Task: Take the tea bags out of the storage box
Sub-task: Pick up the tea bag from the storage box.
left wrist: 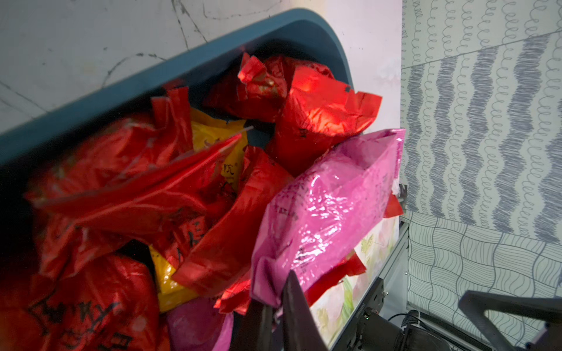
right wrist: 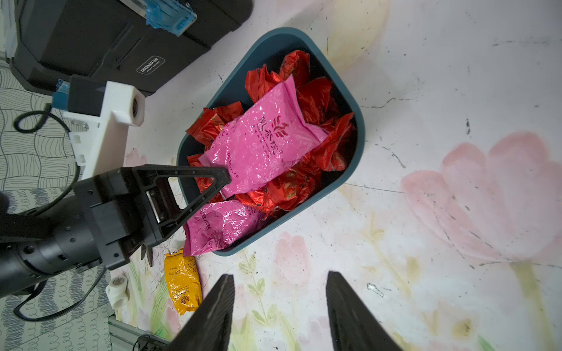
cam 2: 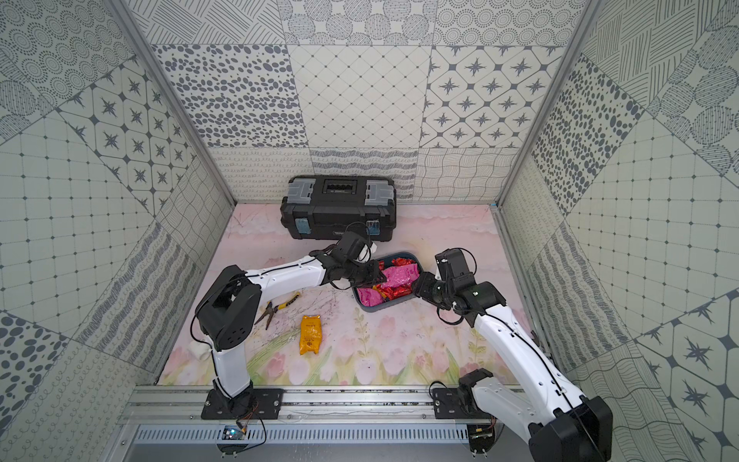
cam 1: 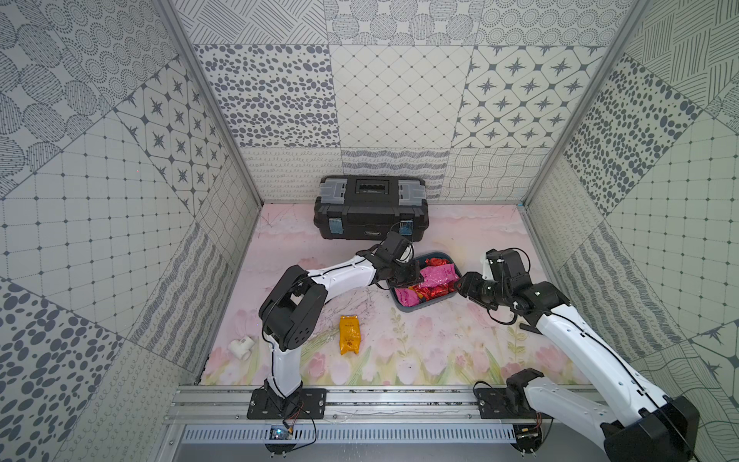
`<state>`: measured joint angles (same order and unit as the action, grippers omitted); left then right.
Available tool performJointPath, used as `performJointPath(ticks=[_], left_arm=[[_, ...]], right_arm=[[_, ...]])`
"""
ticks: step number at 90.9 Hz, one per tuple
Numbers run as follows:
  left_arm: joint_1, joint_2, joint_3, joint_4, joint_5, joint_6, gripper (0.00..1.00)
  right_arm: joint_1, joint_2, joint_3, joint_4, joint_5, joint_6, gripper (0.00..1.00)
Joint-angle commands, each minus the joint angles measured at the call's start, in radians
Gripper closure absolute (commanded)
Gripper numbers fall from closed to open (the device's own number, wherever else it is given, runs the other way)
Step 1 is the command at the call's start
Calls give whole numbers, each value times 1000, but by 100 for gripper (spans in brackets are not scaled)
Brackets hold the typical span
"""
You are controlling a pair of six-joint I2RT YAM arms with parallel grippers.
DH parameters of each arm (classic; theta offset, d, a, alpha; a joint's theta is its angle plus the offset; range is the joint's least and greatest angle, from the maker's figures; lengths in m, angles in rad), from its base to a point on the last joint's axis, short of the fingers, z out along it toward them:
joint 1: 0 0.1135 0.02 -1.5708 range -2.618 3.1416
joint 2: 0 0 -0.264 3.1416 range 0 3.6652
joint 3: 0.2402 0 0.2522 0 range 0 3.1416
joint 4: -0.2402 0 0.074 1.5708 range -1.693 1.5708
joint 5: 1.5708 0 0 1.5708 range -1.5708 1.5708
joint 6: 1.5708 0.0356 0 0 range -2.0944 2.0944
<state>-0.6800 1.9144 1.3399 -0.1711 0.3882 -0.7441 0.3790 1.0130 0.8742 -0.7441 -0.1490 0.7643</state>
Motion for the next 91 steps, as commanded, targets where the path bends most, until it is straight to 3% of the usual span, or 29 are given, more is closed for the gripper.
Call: performJointPath(ticks=[1,21,40,48,91], left_arm=[[3,-46,-23,37,17,11,96],[2,-167,-118,118,-22,-115,100],[-1,-283,-270,310,-47,-469,100],[-6,-320,-325,371,-60,-564,100],[-57,-415,-447,531,-75,-779,100]], right_arm=[[-3,-25,-6,36,-2,15,47],[-5,-24,-35,136,-74,63,45],[-5,-24,-102,370,-166,152,43],[-4,-5,-119,452,-190,168,43],[18,127,-79,583,-215,161,51]])
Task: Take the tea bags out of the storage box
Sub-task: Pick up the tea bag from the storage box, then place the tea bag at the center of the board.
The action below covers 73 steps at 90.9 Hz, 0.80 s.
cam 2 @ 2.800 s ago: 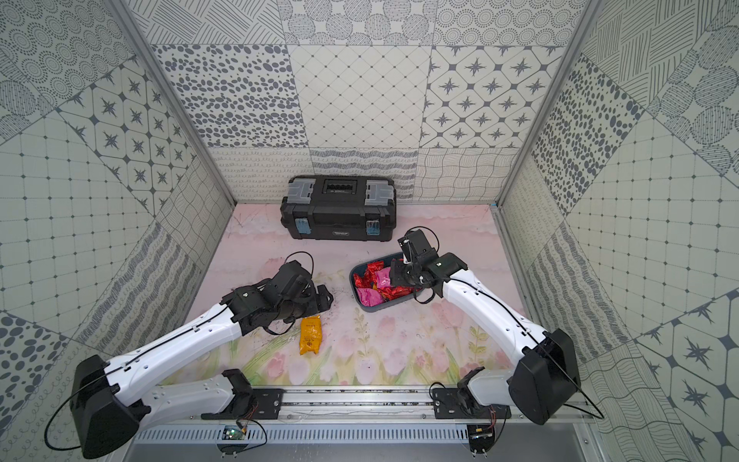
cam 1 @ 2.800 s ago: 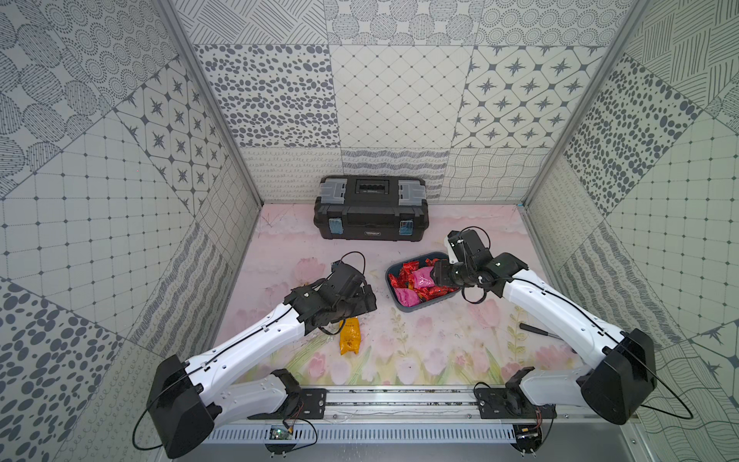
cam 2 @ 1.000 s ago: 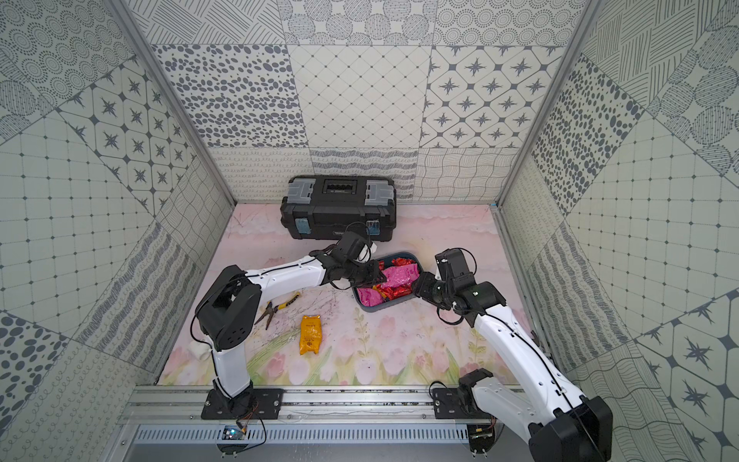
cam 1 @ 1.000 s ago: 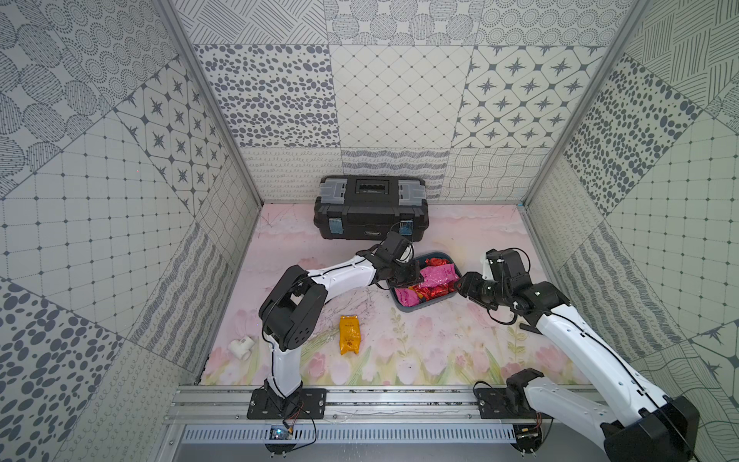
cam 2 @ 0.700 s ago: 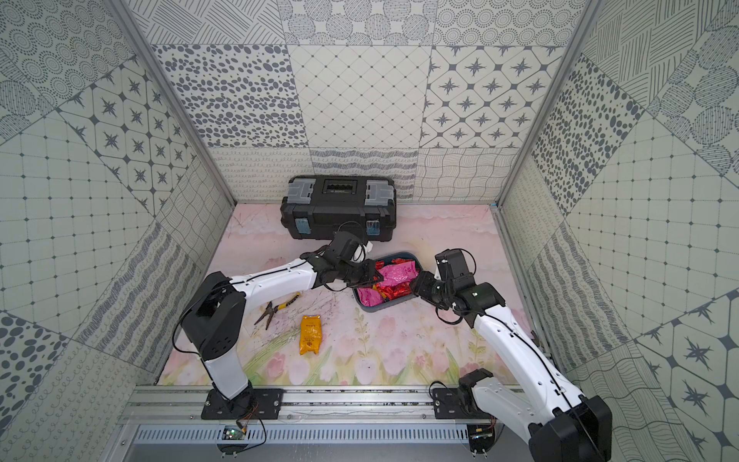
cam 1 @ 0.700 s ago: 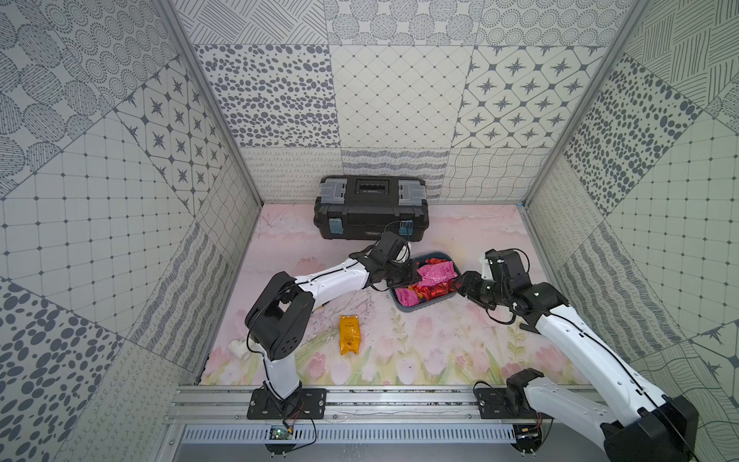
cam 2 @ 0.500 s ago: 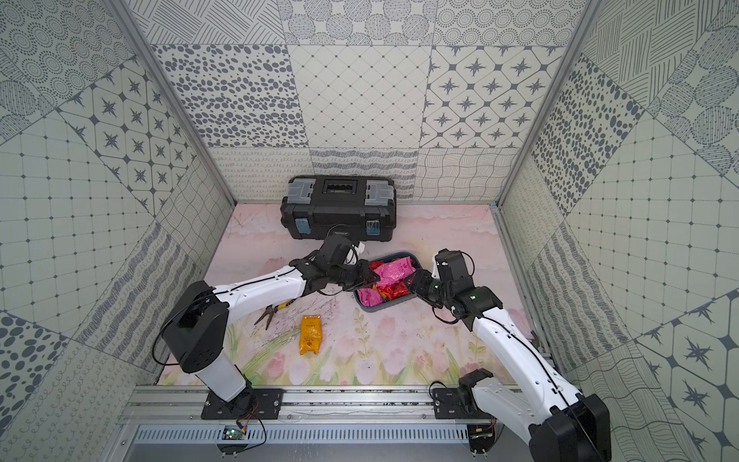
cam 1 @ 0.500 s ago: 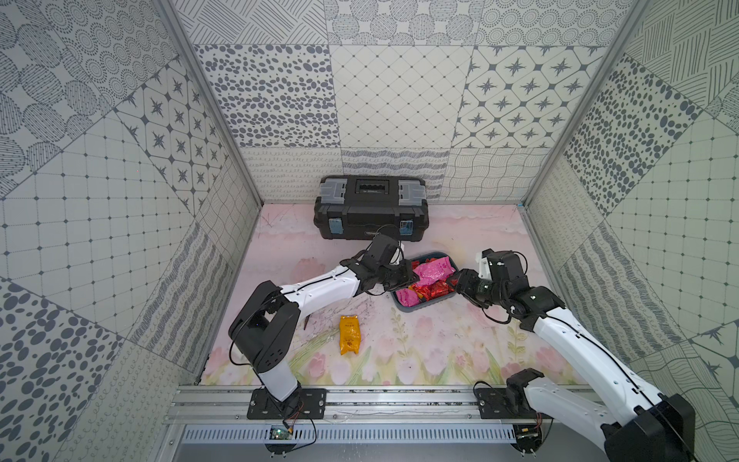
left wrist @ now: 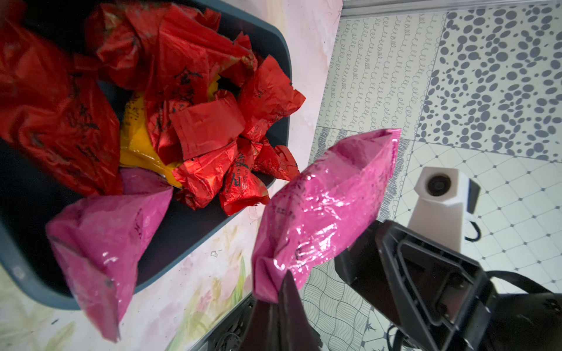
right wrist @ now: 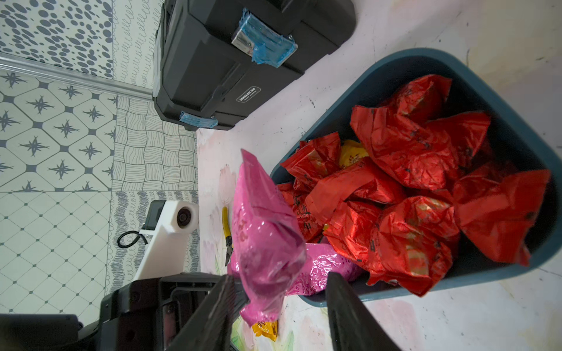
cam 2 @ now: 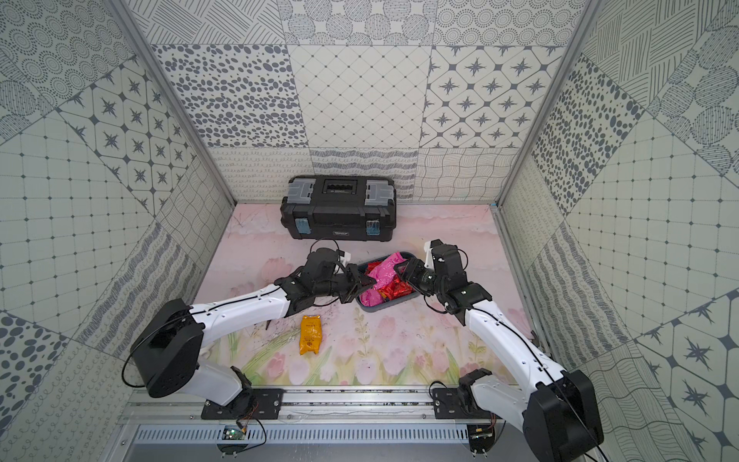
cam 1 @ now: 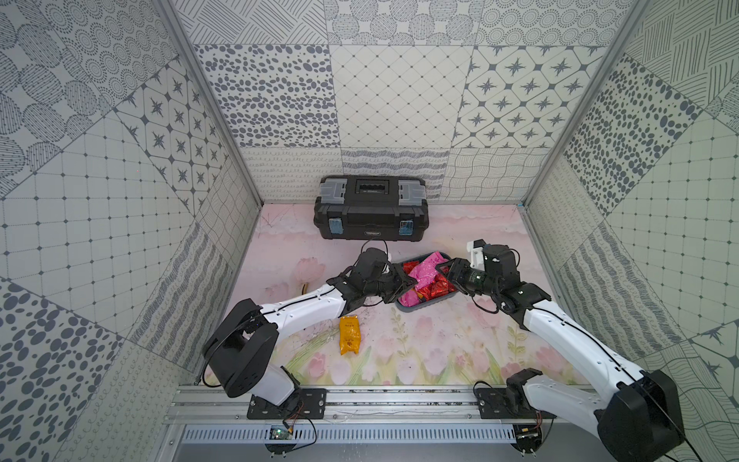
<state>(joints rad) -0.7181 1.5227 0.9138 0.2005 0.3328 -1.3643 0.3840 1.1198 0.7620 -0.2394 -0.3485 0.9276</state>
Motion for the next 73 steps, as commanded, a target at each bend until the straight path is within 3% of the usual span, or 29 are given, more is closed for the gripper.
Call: performJointPath(ticks=[1,25,33,38,53,60,73], left_arm=[[-20,-24,-21,161,-21,-161,100],[-41,-66,-52,129,-31,-205,100],[-41,-95,-62,91,-39,-181,91],[-41,-117,-65,54,-48,-151,83],[-7,-233,-38,-215,-130,50,41],[15,-295,-20,-403,-207,163,33],[79,-394,1,-692,-370,316,32]], right_arm=[[14,22,33,84,-17,-2,52],[22,29,37,142,-48,10,90],[22,17,37,142,-57,6,98],[23,6,38,126,-58,-1,100],[51,-41,61,-43,-12,-115,100],[89,-48,78,-123,15,-186,100],[199,-26,77,-160,26,-248,100]])
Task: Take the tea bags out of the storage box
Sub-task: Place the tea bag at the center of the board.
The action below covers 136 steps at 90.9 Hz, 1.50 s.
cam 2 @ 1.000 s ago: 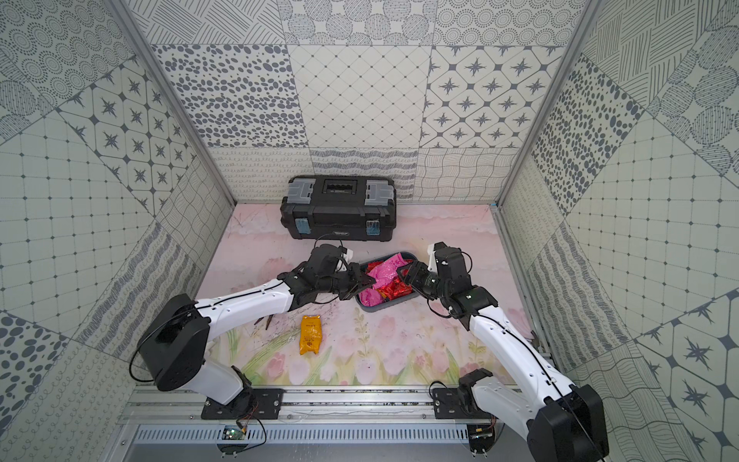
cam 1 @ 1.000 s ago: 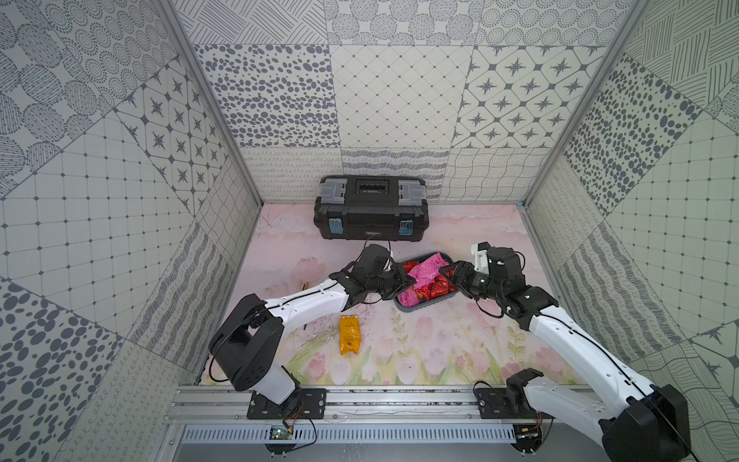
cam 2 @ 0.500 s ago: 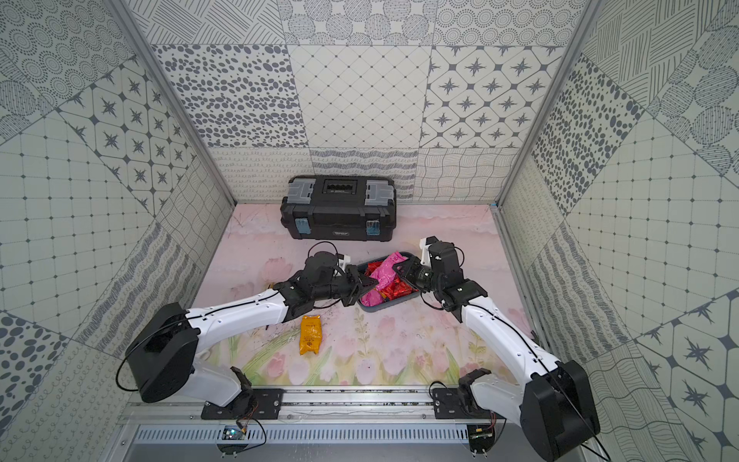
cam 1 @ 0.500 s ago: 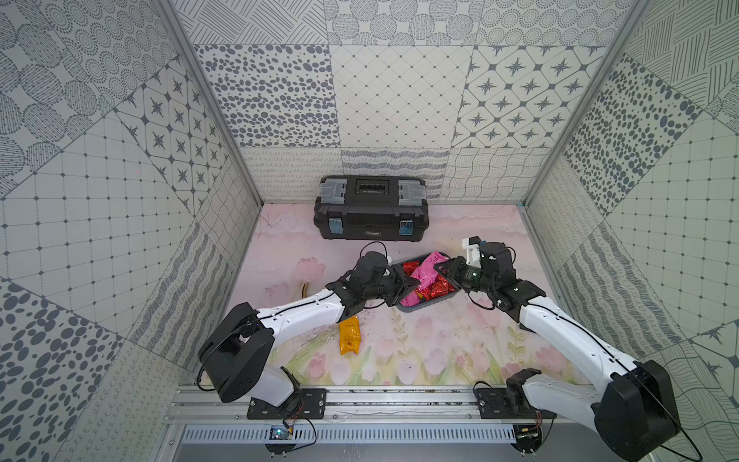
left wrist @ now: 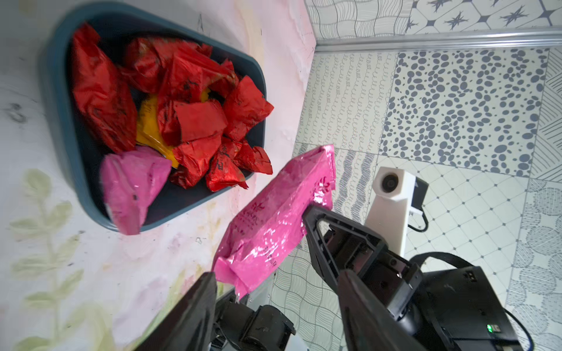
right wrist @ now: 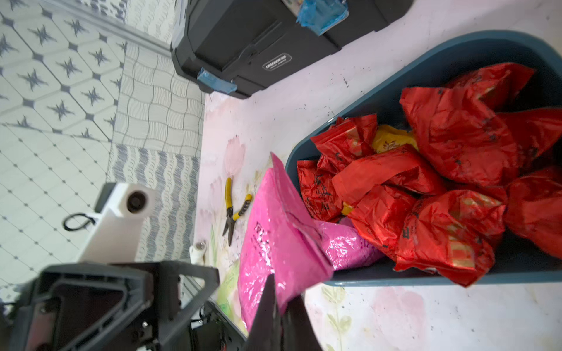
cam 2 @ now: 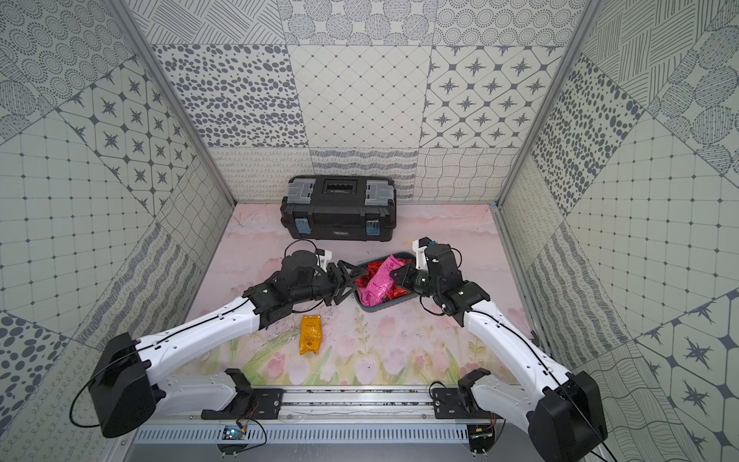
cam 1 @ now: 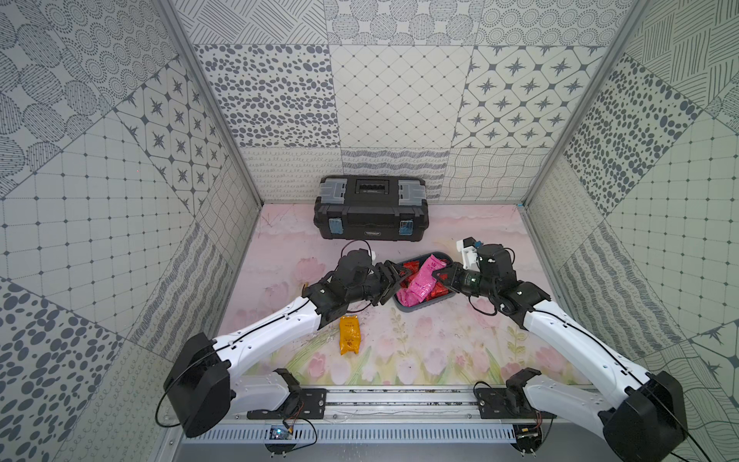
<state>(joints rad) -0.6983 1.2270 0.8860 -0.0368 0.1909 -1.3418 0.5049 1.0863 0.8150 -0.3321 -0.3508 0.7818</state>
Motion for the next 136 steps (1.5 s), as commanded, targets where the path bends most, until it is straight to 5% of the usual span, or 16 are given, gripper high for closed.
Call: performJointPath(ticks=[1,14,29,45,83,113,136], left_arm=[[63,-105,30,-470,-237,304,32],[127,-162,7,-559,-286,340,32],[195,-219,-76,-560,-272,238,32],[239,-293,-181,-531,-246,114,32],[246,-386,-206,-598,-279,90,33],[246,-363,-205,-550,-252,138,33],[246,-277,-171,-440,-156,248,32]], right_arm=[[90,14,25,-68,29,-108,100],[262,137,67,-75,42,-170,100],[396,348,170,-79,35,-208,100],[423,523,241,-8,-23,-174,100],[427,753,334,-20,-80,-185,100],[440,692,327,-50,34,-179,71],[439,436,275,-108,160,-226,58]])
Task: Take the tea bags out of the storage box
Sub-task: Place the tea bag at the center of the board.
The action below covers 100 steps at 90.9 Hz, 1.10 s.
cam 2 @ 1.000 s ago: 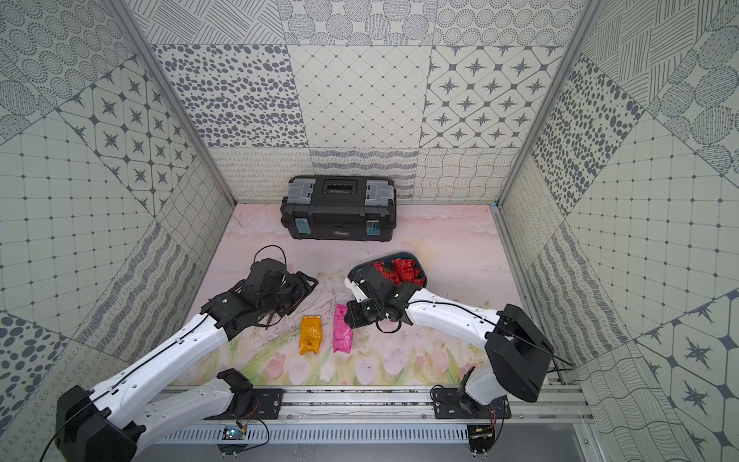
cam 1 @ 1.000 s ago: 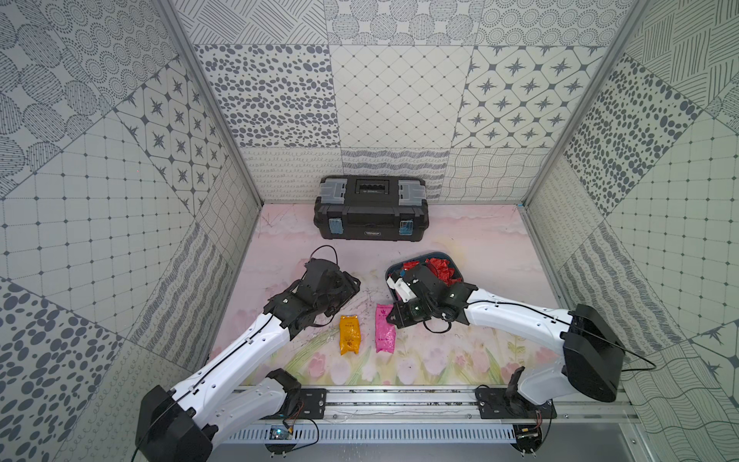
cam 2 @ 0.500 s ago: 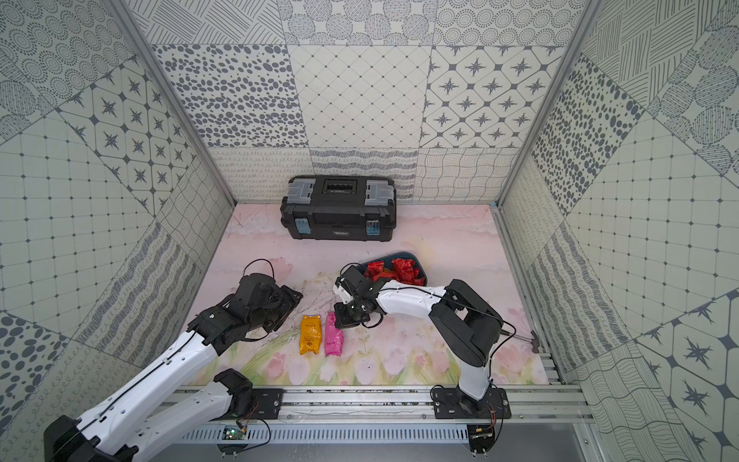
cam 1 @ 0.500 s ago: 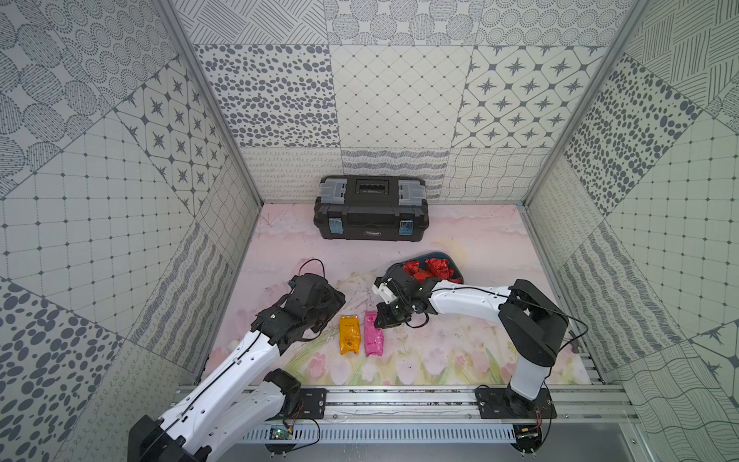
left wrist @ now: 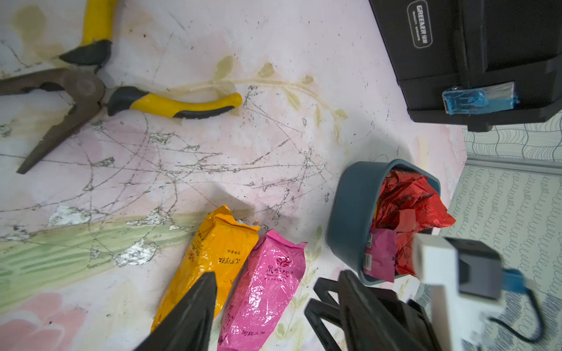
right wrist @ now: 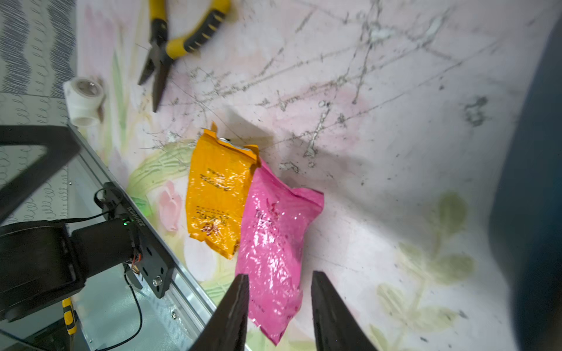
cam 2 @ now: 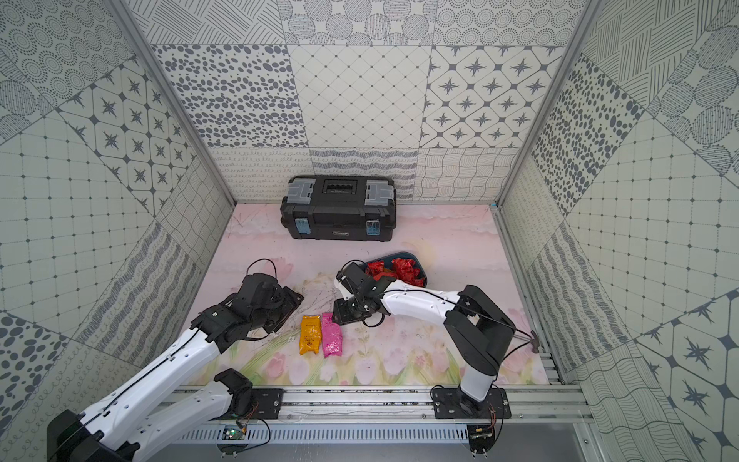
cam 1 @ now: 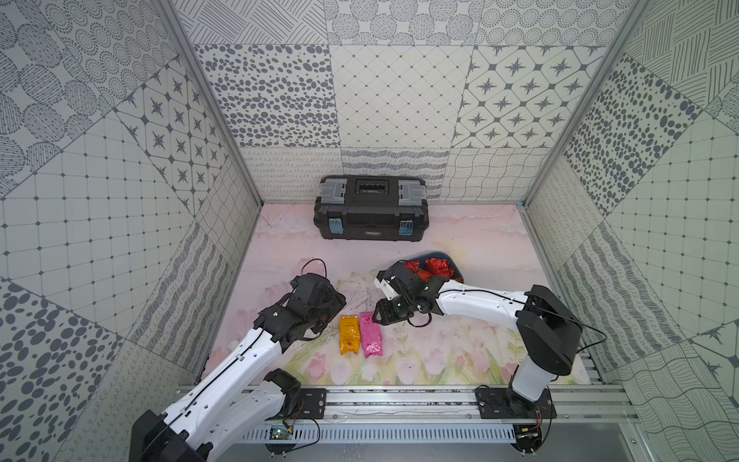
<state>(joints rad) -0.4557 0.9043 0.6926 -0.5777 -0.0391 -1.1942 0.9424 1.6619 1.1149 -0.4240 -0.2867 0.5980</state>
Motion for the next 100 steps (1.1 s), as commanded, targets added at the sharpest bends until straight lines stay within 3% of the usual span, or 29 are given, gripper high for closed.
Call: performJointPath(ticks=[1,18,33,56,100], left_arm=[[3,49,22,104,77,103,32],[3,87,0,257,157,124,32],[3,100,-15,310,167,124,32],[3,94,-20,258,125,104,32],[5,26,-57,219,70,71,32]], right_arm=[[0,-154,-27,-21,108,-49,58],[-48,-351,-93,-108,347,-189,54],[-114,-389,-91,-185,409,-358,47],[-103,-236,29,-237,328,-208,44],[-20,44,174,-262,487,-32,49]])
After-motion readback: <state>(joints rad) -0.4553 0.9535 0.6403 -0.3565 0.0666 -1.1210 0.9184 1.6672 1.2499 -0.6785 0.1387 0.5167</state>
